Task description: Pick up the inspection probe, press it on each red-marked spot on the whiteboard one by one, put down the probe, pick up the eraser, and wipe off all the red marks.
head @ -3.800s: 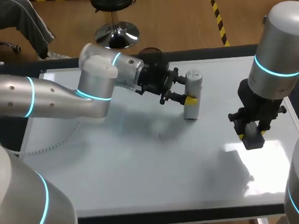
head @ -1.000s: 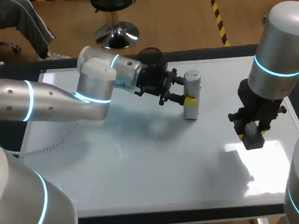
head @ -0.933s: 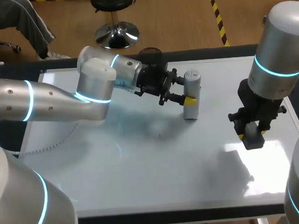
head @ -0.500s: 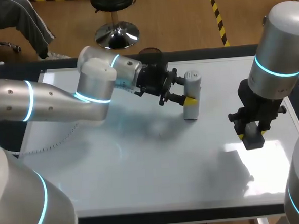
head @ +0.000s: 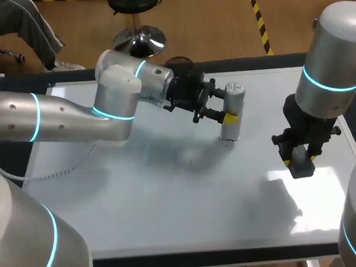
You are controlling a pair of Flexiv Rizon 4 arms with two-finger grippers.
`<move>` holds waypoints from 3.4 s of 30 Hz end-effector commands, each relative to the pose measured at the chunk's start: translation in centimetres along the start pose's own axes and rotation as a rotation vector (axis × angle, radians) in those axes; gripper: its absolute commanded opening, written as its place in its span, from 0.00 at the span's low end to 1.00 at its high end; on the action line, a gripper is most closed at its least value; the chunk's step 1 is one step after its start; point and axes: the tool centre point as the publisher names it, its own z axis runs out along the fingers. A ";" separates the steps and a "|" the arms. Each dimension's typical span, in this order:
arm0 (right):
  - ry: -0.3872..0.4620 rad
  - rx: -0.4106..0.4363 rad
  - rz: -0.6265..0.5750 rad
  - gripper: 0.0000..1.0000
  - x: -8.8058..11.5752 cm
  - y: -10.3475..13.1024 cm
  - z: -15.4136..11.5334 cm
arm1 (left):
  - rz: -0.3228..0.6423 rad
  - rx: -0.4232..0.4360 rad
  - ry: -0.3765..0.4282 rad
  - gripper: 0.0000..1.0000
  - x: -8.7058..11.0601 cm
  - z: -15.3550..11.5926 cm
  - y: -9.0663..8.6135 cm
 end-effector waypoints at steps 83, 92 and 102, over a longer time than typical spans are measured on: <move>0.003 -0.001 -0.002 0.00 -0.2 -0.1 -0.1 | 0.051 -0.007 -0.069 0.00 4.4 -10.4 -5.0; 0.003 -0.001 -0.002 0.00 -0.2 -0.1 -0.1 | 0.040 -0.010 -0.076 0.00 5.7 -11.8 -4.7; 0.003 -0.001 -0.002 0.00 -0.2 -0.1 -0.1 | 0.040 -0.009 -0.108 0.00 7.6 -13.8 -4.6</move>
